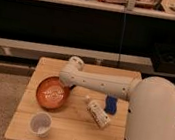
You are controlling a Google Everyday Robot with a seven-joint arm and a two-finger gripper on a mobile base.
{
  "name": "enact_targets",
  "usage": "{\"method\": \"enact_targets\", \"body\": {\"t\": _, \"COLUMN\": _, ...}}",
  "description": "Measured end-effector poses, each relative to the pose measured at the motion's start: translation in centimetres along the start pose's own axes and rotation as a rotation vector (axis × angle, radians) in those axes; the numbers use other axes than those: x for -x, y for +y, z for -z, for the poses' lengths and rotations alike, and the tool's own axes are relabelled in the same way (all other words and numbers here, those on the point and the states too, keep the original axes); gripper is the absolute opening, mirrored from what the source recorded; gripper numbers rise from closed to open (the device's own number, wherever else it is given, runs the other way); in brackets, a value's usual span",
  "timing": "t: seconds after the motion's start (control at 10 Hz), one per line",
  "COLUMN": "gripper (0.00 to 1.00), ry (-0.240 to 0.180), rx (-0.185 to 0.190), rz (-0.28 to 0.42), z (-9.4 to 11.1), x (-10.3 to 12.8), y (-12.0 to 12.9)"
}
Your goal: Pick up the ceramic bowl
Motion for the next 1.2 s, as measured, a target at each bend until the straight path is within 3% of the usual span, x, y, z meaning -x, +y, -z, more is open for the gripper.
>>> {"method": "enact_targets", "body": {"t": 1.2, "gripper": 0.02, "ry": 0.008, "rx": -0.006, "rz": 0.059, "z": 0.14, "x": -0.40, "y": -0.12}}
